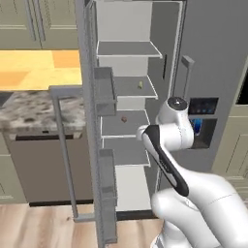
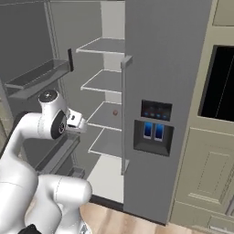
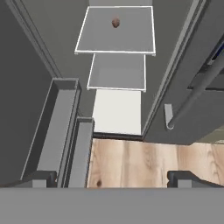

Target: Pick the egg and butter from the fridge and place them by the bowl for mixing.

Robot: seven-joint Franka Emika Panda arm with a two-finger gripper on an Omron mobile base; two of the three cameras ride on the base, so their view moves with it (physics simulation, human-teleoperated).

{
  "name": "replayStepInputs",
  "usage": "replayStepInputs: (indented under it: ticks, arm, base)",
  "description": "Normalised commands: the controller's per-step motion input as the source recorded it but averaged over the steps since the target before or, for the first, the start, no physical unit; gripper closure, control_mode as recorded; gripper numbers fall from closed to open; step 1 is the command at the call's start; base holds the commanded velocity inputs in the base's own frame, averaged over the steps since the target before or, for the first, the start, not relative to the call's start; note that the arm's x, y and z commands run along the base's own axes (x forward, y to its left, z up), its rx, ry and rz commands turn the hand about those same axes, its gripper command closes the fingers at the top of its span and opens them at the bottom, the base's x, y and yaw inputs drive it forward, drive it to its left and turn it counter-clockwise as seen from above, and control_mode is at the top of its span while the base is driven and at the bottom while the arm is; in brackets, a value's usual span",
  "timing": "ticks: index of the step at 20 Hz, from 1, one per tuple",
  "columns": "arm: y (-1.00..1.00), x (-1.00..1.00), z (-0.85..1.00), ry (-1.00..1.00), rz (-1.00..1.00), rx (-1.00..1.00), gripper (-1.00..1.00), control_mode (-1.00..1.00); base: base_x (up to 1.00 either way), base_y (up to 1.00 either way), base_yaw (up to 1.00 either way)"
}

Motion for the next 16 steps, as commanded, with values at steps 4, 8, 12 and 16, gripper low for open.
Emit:
replayStepInputs:
  ticks: [4,8,12,16]
  arm:
    - [0.00,0.00,0.00,0.00,0.00,0.00,-1.00,1.00]
    - [0.00,0.00,0.00,0.00,0.00,0.00,-1.00,1.00]
    - [0.00,0.00,0.00,0.00,0.00,0.00,-1.00,1.00]
    - [0.00,0.00,0.00,0.00,0.00,0.00,-1.00,1.00]
  base:
    - [0.59,-0.26,0.00]
    - [0.66,-0.21,0.00]
    - [0.58,-0.13,0.06]
    - [0.38,-0.12,0.02]
